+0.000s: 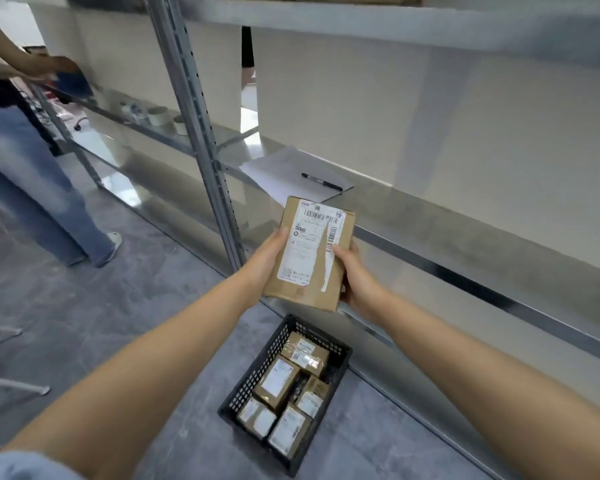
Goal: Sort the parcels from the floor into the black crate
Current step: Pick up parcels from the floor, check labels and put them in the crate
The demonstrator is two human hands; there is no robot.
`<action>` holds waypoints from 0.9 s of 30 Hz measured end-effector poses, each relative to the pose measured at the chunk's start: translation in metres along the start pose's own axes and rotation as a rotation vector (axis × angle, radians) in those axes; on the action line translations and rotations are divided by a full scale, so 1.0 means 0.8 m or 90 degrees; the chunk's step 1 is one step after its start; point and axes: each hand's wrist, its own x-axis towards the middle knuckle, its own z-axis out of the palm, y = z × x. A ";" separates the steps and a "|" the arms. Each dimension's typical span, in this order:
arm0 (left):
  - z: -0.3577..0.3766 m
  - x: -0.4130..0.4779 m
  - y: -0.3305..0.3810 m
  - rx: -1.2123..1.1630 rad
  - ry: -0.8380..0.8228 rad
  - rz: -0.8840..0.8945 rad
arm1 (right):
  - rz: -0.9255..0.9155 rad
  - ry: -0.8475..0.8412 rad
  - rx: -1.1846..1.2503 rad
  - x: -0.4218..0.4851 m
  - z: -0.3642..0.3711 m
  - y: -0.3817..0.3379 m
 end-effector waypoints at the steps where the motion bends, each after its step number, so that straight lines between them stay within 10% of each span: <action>1: -0.007 0.019 -0.005 0.002 -0.013 -0.009 | 0.009 0.025 0.007 0.015 0.002 0.007; 12: -0.091 0.216 -0.106 0.083 -0.157 -0.139 | 0.102 0.275 0.095 0.149 0.029 0.142; 27: -0.154 0.389 -0.457 0.128 -0.119 -0.216 | 0.214 0.315 0.109 0.305 -0.026 0.494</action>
